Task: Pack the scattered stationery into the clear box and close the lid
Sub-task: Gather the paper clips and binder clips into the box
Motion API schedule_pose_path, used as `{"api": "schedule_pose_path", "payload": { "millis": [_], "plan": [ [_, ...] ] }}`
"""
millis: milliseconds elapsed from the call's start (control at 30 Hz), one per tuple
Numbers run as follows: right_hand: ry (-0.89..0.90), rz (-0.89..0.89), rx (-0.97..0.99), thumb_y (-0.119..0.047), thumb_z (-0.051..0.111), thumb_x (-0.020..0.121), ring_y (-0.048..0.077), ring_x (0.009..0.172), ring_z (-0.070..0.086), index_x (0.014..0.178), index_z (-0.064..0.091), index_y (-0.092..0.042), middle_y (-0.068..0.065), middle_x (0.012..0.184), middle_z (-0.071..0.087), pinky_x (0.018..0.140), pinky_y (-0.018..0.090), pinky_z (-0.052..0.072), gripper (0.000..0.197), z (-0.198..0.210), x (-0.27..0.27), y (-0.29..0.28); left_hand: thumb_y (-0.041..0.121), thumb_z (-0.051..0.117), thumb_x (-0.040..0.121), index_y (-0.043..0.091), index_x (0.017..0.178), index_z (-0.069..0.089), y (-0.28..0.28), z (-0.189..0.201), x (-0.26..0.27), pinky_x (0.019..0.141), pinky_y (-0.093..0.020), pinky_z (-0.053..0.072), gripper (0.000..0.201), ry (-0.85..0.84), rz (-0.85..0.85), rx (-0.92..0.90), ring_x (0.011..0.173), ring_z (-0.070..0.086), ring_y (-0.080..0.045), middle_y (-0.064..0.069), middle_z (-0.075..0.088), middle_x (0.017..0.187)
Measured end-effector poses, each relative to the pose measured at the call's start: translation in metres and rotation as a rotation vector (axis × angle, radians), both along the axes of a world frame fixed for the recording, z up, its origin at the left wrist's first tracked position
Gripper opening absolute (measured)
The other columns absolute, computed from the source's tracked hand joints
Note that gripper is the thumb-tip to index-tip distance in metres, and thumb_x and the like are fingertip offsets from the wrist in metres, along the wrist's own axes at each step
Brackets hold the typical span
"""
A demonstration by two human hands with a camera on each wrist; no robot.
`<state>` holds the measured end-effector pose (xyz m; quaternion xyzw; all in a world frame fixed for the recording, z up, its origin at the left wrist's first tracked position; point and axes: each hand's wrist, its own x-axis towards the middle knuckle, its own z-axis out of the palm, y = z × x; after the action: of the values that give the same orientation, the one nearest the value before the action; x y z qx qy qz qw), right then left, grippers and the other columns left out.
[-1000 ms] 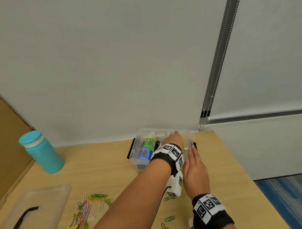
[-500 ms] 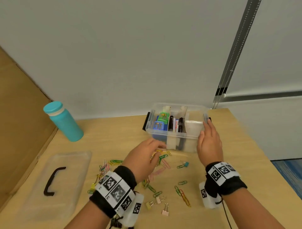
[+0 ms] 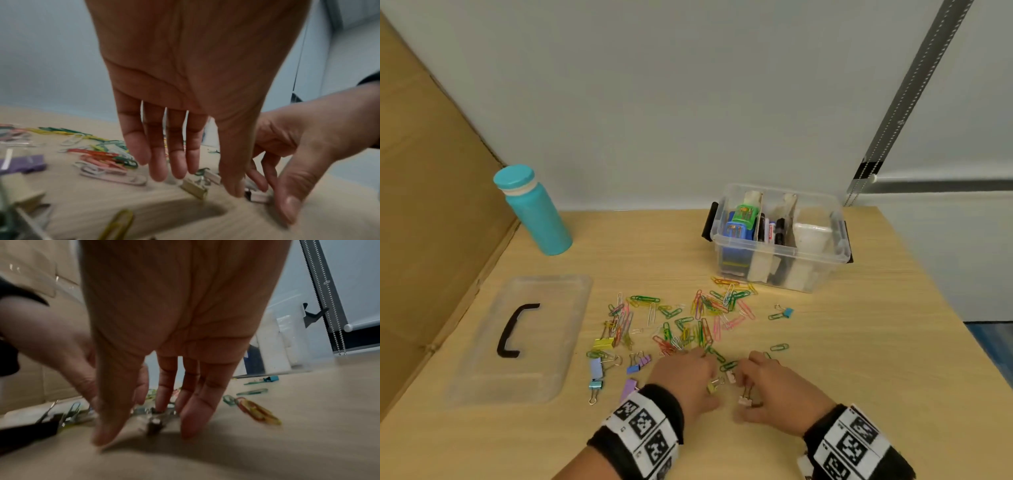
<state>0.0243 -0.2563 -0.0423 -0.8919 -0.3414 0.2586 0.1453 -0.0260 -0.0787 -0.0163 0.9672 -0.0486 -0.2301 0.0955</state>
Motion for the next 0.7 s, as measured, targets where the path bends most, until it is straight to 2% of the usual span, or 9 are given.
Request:
{"api": "schedule_pose_path", "payload": {
  "millis": [200,267,333,400,433,467,533,633,700],
  "plan": [
    [-0.050,-0.057,0.065,-0.019,0.056,0.084,0.011,0.073,0.043,0.099,0.055,-0.016,-0.005,0.101,0.038,0.064,0.021,0.034,0.015,-0.010,-0.012,0.000,0.019,0.053,0.091,0.012,0.122,0.049,-0.013,-0.011,0.005,0.090,-0.040,0.045,0.032,-0.006,-0.009,0.062,0.114,0.050,-0.030,-0.010,0.047,0.127],
    [0.011,-0.147,0.144,-0.018,0.058,0.081,0.005,0.066,0.043,0.092,0.057,-0.016,-0.004,0.097,0.042,0.061,0.012,0.035,0.012,-0.010,-0.011,-0.002,0.020,0.056,0.088,0.014,0.119,0.051,-0.004,-0.012,0.003,0.089,-0.036,0.047,0.032,-0.013,0.038,-0.031,0.108,0.054,-0.026,-0.007,0.047,0.123],
    [0.094,-0.269,0.243,-0.017,0.062,0.079,0.005,0.066,0.048,0.084,0.057,-0.017,-0.004,0.092,0.047,0.064,0.011,0.040,0.007,-0.011,-0.008,-0.008,0.023,0.058,0.086,0.017,0.111,0.056,0.012,-0.012,0.001,0.083,-0.029,0.049,0.026,-0.050,0.124,-0.198,0.096,0.059,-0.021,-0.001,0.046,0.113],
    [0.221,-0.410,0.372,-0.016,0.065,0.078,0.008,0.075,0.058,0.080,0.057,-0.019,-0.001,0.094,0.057,0.072,0.015,0.047,0.009,-0.013,-0.006,-0.014,0.024,0.061,0.084,0.022,0.095,0.062,0.032,-0.007,-0.002,0.077,-0.026,0.051,0.011,-0.101,0.223,-0.383,0.081,0.059,-0.014,0.004,0.045,0.100],
    [0.306,-0.483,0.461,-0.013,0.066,0.079,0.014,0.079,0.063,0.079,0.057,-0.017,0.003,0.096,0.061,0.075,0.023,0.052,0.010,-0.014,-0.005,-0.015,0.025,0.062,0.084,0.023,0.087,0.062,0.043,-0.005,-0.003,0.073,-0.025,0.052,0.003,-0.130,0.258,-0.451,0.072,0.056,-0.010,0.005,0.047,0.093],
    [0.393,-0.555,0.556,-0.007,0.065,0.080,0.019,0.077,0.066,0.079,0.055,-0.012,0.008,0.097,0.064,0.074,0.030,0.054,0.011,-0.014,-0.004,-0.016,0.024,0.061,0.085,0.023,0.081,0.061,0.054,-0.002,-0.004,0.068,-0.026,0.052,0.004,-0.143,0.288,-0.498,0.064,0.051,-0.008,0.005,0.050,0.085],
    [0.497,-0.652,0.690,0.004,0.058,0.085,0.022,0.066,0.065,0.079,0.049,-0.005,0.014,0.089,0.064,0.067,0.034,0.055,0.014,-0.012,-0.003,-0.014,0.020,0.056,0.091,0.016,0.081,0.061,0.076,0.001,-0.006,0.065,-0.032,0.054,0.012,-0.138,0.354,-0.581,0.059,0.049,-0.010,0.002,0.055,0.073],
    [0.419,-0.640,0.633,0.002,0.051,0.089,0.020,0.059,0.058,0.081,0.048,-0.006,0.010,0.070,0.060,0.063,0.039,0.054,0.011,-0.012,-0.002,-0.007,0.012,0.043,0.097,0.009,0.084,0.054,0.104,0.001,-0.009,0.071,-0.040,0.054,0.017,-0.093,0.528,-0.683,0.062,0.057,-0.018,-0.005,0.060,0.071],
    [0.271,-0.559,0.496,-0.008,0.055,0.088,0.013,0.060,0.053,0.086,0.050,-0.013,0.003,0.073,0.057,0.060,0.027,0.049,0.008,-0.015,-0.004,-0.002,0.010,0.040,0.098,0.009,0.085,0.051,0.115,-0.003,-0.009,0.066,-0.040,0.051,0.018,-0.104,0.564,-0.653,0.060,0.054,-0.018,-0.005,0.057,0.069]
  ]
}}
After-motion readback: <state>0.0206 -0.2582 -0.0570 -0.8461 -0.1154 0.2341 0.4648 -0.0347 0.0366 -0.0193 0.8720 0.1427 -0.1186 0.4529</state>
